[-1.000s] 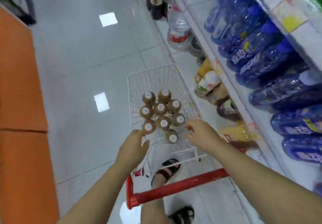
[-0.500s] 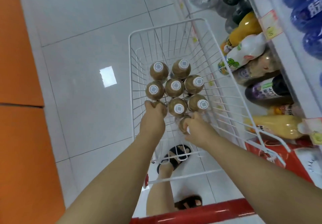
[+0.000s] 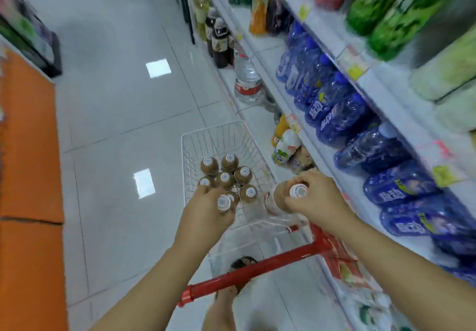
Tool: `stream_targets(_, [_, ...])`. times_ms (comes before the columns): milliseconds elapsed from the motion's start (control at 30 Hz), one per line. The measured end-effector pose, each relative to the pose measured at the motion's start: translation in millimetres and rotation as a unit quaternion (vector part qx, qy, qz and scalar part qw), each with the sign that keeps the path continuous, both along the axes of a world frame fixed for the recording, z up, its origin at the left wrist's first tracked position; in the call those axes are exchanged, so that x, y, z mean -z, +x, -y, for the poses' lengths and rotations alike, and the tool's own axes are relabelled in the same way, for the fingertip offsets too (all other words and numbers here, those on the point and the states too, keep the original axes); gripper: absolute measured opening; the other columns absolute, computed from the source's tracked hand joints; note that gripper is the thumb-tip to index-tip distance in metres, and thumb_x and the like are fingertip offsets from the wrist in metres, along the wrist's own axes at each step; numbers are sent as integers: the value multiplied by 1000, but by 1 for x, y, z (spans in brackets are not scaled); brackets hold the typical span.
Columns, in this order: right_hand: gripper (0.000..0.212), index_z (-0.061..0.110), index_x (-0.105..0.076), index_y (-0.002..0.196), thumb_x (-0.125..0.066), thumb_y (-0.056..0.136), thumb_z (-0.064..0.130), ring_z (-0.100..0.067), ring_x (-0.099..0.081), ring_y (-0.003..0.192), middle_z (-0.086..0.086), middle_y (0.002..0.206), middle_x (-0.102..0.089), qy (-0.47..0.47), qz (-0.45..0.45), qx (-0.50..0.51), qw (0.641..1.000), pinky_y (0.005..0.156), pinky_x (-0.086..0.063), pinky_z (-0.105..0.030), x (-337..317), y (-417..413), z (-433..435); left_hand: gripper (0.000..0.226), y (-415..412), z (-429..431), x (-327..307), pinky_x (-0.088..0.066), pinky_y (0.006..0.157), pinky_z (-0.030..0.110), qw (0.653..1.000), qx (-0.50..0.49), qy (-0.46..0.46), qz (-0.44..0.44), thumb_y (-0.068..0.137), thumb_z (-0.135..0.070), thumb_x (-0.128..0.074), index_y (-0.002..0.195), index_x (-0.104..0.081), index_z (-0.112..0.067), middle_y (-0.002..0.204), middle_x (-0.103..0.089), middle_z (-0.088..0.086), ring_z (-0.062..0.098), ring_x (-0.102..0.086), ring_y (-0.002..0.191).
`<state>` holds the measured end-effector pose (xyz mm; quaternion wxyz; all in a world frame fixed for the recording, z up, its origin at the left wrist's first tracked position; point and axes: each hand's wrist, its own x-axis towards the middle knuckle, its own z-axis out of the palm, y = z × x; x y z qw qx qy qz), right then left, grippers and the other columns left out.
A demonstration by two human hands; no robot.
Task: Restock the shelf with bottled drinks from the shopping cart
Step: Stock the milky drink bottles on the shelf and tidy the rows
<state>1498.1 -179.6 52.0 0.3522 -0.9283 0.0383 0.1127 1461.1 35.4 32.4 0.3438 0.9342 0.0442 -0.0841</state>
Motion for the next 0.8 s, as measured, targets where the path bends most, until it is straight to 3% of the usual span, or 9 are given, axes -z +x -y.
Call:
stream_targets(133, [19,24,-63,72,-77,66,12,6,-55,70,14,83,-59,73,75,52,993,55,-41,-3,-114,-21,34,10,-5,24,-97,-36,62,5,993,11,-62,101,75,-22,-74,83,-68,-25,89,-52,-12,0,-52,75])
stream_targets(267, [21,29,-65,74,-79,67,16,4,-57,71,10,85,-62,89,188,81,975,57,-41,-6,-220,-53,69,18,-2,60,-197,-37,65,5,965,82,-124,217,74,-37,-69,81,-59,-50,92,-53,-18,-7,-53,83])
stream_targets(333, [24,34,-63,72,-80,66,17,9,-56,69,13,81,-62,96,260,102,955,57,-41,-5,-267,-71,85,17,1,81,-245,-37,70,8,944,115,-143,274,74,-45,-64,81,-52,-54,91,-54,-18,-7,-50,88])
stream_targets(400, [23,36,-62,72,-77,65,20,11,-56,70,14,82,-62,94,333,128,929,59,-41,-3,-306,-91,102,17,3,105,-288,-37,72,9,923,127,-180,314,78,-42,-65,82,-52,-51,92,-55,-18,-2,-50,88])
stream_targets(533, [32,42,-55,77,-74,70,17,11,-54,82,16,89,-59,4,458,174,872,66,-37,0,-357,-130,131,4,2,158,-348,-41,62,6,868,147,-368,300,83,-44,-62,85,-63,-40,84,-65,-15,0,-59,78])
stream_targets(633, [39,46,-49,81,-71,72,15,11,-52,87,13,90,-55,-59,528,195,824,71,-34,0,-380,-153,147,36,-4,200,-374,-46,67,13,823,157,-447,312,76,-60,-54,94,-66,-32,86,-66,-13,-2,-61,79])
stream_targets(800, [43,46,-48,82,-70,72,11,16,-47,89,18,92,-50,-99,563,234,786,74,-32,2,-397,-164,176,41,-5,264,-392,-47,78,21,770,128,-539,317,79,-58,-52,102,-60,-26,102,-61,2,6,-60,90])
